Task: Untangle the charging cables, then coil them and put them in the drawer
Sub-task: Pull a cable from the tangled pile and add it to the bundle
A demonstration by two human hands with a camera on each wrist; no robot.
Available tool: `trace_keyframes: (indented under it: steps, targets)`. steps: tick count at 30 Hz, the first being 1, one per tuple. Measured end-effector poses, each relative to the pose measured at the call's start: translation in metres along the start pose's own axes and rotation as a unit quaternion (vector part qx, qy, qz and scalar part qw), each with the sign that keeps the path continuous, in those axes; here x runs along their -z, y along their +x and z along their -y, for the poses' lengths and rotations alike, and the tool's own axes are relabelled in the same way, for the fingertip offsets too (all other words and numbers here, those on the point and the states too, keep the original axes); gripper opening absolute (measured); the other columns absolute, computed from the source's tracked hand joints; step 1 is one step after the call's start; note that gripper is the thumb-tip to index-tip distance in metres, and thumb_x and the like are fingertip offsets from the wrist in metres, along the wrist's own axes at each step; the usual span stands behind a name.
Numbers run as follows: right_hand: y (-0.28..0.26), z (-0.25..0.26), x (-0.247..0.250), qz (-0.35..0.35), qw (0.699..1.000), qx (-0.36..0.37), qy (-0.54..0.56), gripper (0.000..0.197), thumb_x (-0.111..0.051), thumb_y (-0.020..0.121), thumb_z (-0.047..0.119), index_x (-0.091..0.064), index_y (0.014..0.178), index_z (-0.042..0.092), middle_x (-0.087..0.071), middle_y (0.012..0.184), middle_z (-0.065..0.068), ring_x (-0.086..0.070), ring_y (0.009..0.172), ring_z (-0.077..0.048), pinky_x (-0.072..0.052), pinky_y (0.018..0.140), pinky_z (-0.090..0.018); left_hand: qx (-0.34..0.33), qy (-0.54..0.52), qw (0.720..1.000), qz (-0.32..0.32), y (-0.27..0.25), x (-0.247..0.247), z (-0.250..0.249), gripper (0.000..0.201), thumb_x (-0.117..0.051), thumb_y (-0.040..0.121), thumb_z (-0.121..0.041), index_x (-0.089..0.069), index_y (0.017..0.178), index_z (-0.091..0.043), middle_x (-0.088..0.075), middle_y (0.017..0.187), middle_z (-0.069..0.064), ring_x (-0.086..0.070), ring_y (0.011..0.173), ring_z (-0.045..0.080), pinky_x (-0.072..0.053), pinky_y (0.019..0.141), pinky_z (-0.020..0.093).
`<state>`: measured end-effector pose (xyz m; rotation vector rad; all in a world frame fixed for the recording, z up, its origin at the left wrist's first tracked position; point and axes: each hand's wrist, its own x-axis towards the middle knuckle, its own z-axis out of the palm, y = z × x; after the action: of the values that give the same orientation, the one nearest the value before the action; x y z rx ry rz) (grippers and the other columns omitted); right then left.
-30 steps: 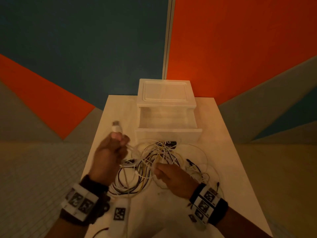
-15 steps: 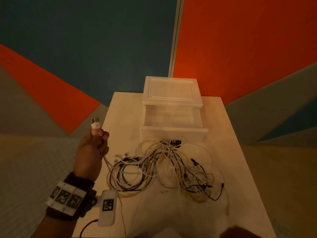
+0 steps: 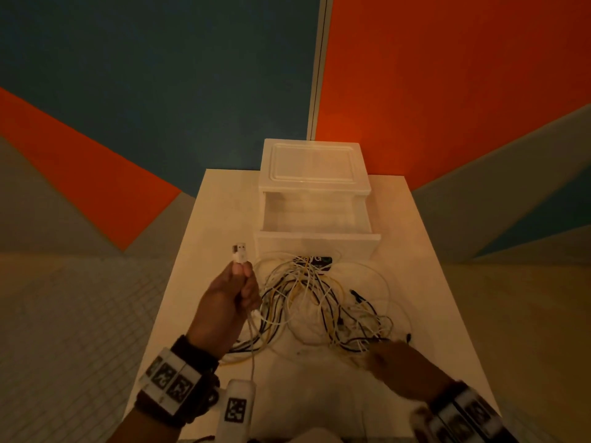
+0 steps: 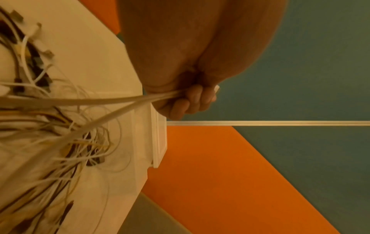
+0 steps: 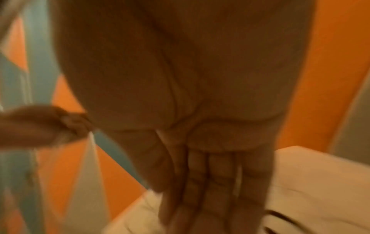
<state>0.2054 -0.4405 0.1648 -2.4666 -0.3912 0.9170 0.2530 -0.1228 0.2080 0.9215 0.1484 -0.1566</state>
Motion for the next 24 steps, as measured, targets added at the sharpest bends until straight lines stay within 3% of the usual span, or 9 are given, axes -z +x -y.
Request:
trace_keyframes:
  steps: [2,5,8,11,15,17,20,22,24]
  targets:
    - [0.035,0.057,0.005,-0.113,0.986,0.076,0.101,0.023,-0.043,0.101,0.038,-0.058,0.091,0.025,-0.059,0.086,0.009,-0.057,0.082,-0.007,-0.046,0.080,-0.036,0.012,-0.014,1.000,0.017,-0.001,-0.008,0.008,0.020,-0.037,0.099,-0.024,-0.046,0.086,-0.011,-0.033,0.063,0.001,-0.027,0.051,0.012,-0.031,0.050,0.024]
    - [0.072,0.107,-0.003,-0.045,0.957,0.174,0.228,0.031,-0.050,0.100,0.030,-0.052,0.129,0.021,-0.059,0.126,0.009,-0.056,0.117,-0.005,-0.045,0.098,-0.024,0.023,-0.023,0.999,0.035,-0.001,-0.018,0.018,0.021,-0.036,0.100,-0.022,-0.046,0.088,-0.008,-0.039,0.064,0.003,-0.033,0.051,0.012,-0.035,0.049,0.024]
    - [0.091,0.126,-0.037,0.046,0.959,0.207,0.186,0.027,-0.049,0.101,0.025,-0.057,0.122,0.011,-0.064,0.115,-0.011,-0.062,0.105,-0.022,-0.048,0.095,-0.039,0.032,-0.030,0.998,0.047,0.001,-0.019,0.016,0.021,-0.036,0.100,-0.022,-0.047,0.087,-0.011,-0.040,0.063,0.002,-0.029,0.047,0.010,-0.027,0.046,0.022]
    - [0.089,0.102,-0.059,0.124,0.954,0.134,0.239,0.018,-0.044,0.101,0.016,-0.058,0.090,0.016,-0.058,0.077,-0.007,-0.056,0.065,-0.012,-0.048,0.070,-0.032,0.016,-0.012,0.999,0.032,0.006,-0.012,-0.001,0.025,-0.031,0.103,-0.022,-0.046,0.084,-0.014,-0.034,0.061,-0.003,-0.026,0.045,0.006,-0.026,0.043,0.019]
    - [0.058,0.024,-0.082,0.166,0.969,0.028,0.179,0.031,-0.045,0.102,0.035,-0.052,0.073,0.027,-0.052,0.071,0.009,-0.048,0.053,0.002,-0.039,0.059,-0.019,-0.011,-0.017,1.000,0.002,0.011,0.014,-0.035,0.032,-0.024,0.105,-0.016,-0.047,0.083,-0.018,-0.033,0.061,-0.006,-0.027,0.044,0.005,-0.023,0.043,0.020]
    - [0.038,-0.021,-0.098,0.162,0.978,-0.024,0.125,0.039,-0.044,0.097,0.052,-0.059,0.085,0.017,-0.059,0.083,-0.003,-0.054,0.067,-0.007,-0.043,0.069,-0.026,-0.010,-0.023,1.000,0.002,0.012,0.024,-0.045,0.034,-0.022,0.105,-0.016,-0.049,0.083,-0.019,-0.034,0.061,-0.007,-0.027,0.044,0.005,-0.024,0.042,0.020]
    - [0.007,-0.075,-0.122,0.139,0.986,-0.073,0.061,0.026,-0.040,0.103,0.038,-0.060,0.097,0.023,-0.061,0.103,0.003,-0.051,0.091,-0.004,-0.038,0.093,-0.023,0.006,-0.019,1.000,-0.006,0.008,0.026,-0.038,0.033,-0.026,0.106,-0.023,-0.049,0.082,-0.019,-0.033,0.061,-0.006,-0.024,0.045,0.005,-0.022,0.043,0.021]
    - [-0.012,-0.099,-0.139,0.118,0.985,-0.111,0.066,0.024,-0.046,0.101,0.032,-0.059,0.116,0.020,-0.059,0.114,0.004,-0.052,0.103,-0.005,-0.036,0.090,-0.011,0.015,-0.026,1.000,-0.001,0.006,0.023,-0.025,0.033,-0.026,0.106,-0.024,-0.049,0.082,-0.018,-0.033,0.061,-0.006,-0.017,0.048,0.008,-0.021,0.044,0.022]
    - [-0.022,-0.119,-0.147,0.116,0.982,-0.138,0.054,0.041,-0.052,0.097,0.027,-0.048,0.136,0.014,-0.056,0.125,0.002,-0.051,0.114,-0.009,-0.038,0.095,-0.013,0.025,-0.035,0.999,0.010,0.005,0.021,-0.013,0.035,-0.026,0.106,-0.022,-0.050,0.082,-0.017,-0.033,0.062,-0.005,-0.016,0.049,0.009,-0.020,0.044,0.023]
